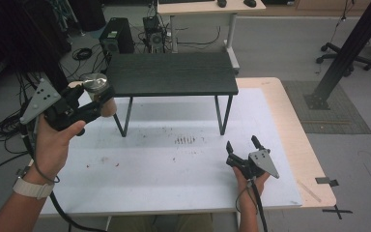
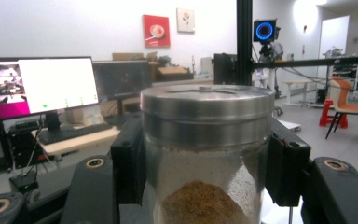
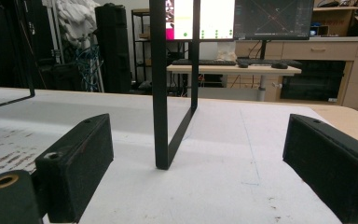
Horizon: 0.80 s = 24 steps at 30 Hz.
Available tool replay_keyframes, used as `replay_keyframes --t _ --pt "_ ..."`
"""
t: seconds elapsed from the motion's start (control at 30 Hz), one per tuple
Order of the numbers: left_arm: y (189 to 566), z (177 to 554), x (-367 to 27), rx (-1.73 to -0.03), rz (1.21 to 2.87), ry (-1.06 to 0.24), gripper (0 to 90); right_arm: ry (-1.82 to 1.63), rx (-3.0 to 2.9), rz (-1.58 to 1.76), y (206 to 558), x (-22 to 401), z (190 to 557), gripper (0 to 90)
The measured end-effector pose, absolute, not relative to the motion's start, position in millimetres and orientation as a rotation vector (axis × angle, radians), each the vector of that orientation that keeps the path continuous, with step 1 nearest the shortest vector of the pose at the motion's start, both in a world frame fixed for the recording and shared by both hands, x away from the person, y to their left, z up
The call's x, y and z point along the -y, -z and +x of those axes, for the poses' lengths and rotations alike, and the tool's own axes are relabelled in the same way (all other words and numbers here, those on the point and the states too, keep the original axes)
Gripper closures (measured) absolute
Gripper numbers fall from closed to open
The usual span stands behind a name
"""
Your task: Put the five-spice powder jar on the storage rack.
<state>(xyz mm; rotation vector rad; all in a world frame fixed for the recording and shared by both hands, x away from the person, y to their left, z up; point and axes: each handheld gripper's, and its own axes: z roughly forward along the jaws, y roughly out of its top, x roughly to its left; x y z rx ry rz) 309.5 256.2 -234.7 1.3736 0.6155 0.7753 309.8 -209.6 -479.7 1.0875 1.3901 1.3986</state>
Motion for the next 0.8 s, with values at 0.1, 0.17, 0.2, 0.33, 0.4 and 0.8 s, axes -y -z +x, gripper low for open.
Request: replay_keyframes --t 0.1,0.17,0.2,0.33,0.4,0.8 --pt "226 314 -254 -0.605 1.367 -0.776 42.6 -1.399 -1.391 1.089 480 209 310 8.6" --pt "221 318 -253 -0.596 1.363 -0.776 42.5 -1.399 -1.391 1.088 480 210 310 8.6" --pt "219 320 -253 -0.594 1.361 -0.776 42.6 -1.399 -1.391 1.089 480 210 310 8.6" --pt "211 326 -249 -0.583 1.356 -0.772 42.6 -1.398 -1.393 1.092 480 210 310 8.6" --pt "207 331 -248 -0.578 1.361 -0.768 42.5 -1.397 -1.395 1.093 480 210 310 8.6" --pt "197 365 -238 -0.588 1.356 -0.738 42.5 -1.395 -1.395 1.098 479 210 311 8.6"
